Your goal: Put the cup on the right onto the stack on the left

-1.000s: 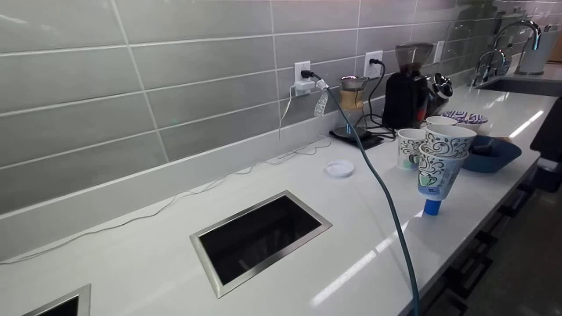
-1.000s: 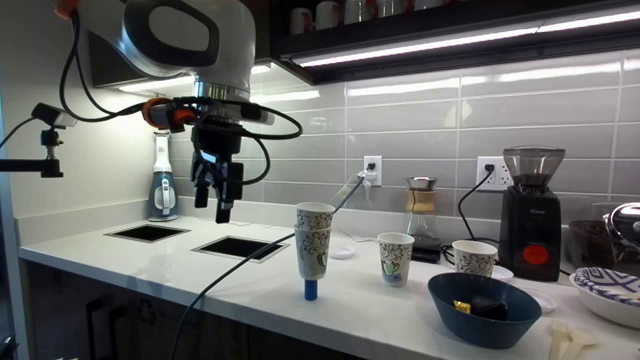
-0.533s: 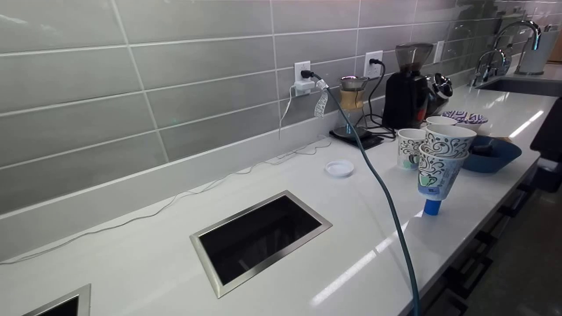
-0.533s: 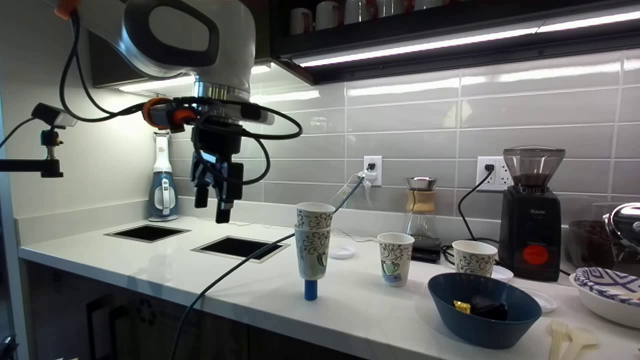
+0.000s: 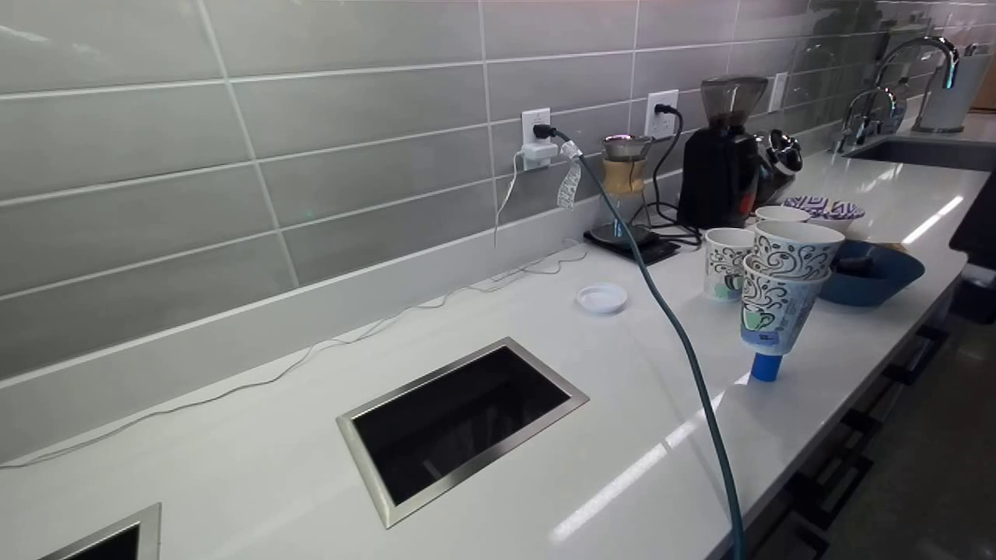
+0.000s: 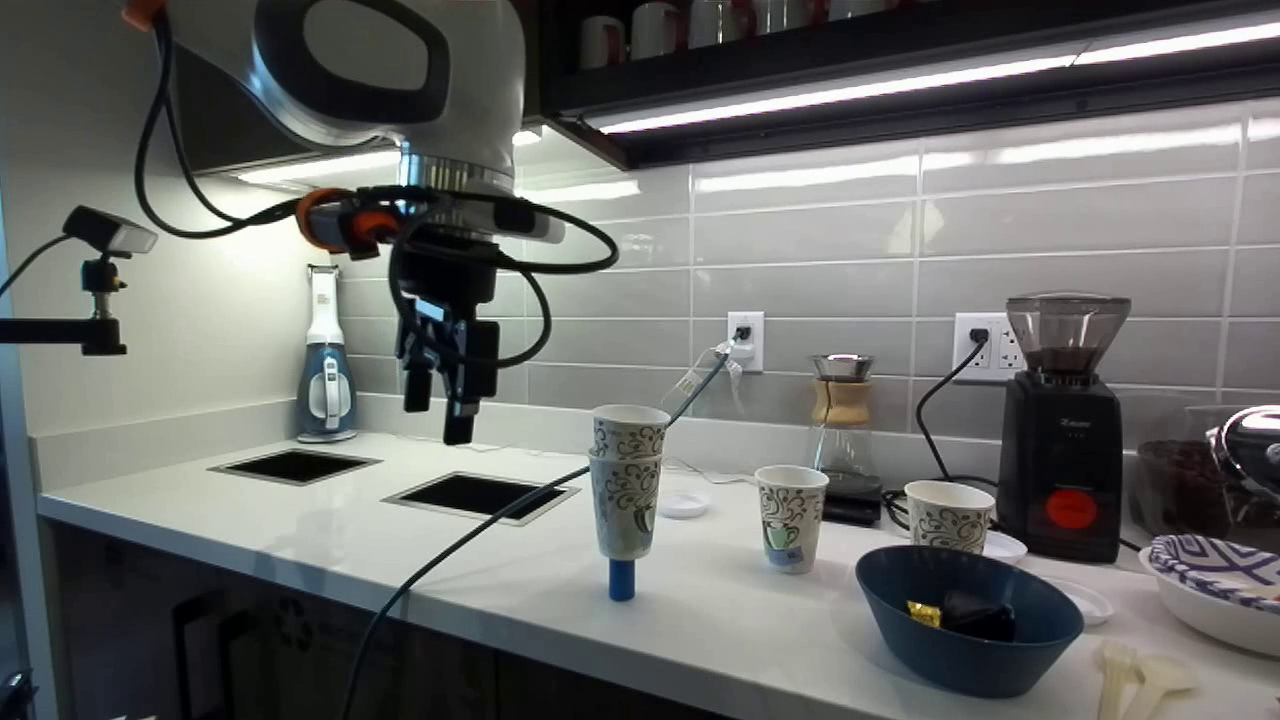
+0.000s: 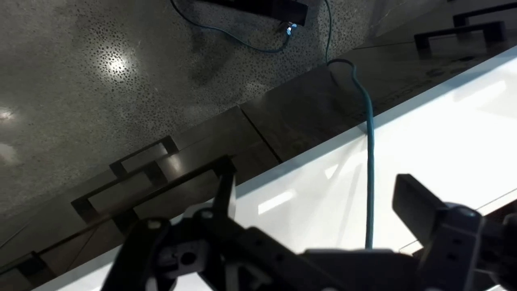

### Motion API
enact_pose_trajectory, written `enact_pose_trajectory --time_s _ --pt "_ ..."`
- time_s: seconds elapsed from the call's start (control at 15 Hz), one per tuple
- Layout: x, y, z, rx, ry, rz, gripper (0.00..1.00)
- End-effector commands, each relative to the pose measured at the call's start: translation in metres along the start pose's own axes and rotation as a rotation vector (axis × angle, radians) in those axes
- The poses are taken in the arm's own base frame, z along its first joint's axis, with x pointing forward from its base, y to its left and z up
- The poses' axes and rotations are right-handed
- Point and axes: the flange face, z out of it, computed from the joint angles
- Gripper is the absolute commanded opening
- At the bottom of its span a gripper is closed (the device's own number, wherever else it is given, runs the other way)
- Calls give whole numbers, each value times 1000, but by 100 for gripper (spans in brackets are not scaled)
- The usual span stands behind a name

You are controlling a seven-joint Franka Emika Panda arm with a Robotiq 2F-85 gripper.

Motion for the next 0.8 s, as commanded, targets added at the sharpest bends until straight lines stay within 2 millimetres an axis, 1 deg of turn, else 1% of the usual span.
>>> enact_pose_trajectory --time_s 0.0,0.2,0.4,0.53,0.73 --pt "12 19 -19 38 16 62 100" --pt "22 39 -38 49 61 114 100" --pt "38 58 -52 46 83 128 100" --pt "53 69 -60 35 86 112 100" --pt "83 89 -76 21 100 118 100"
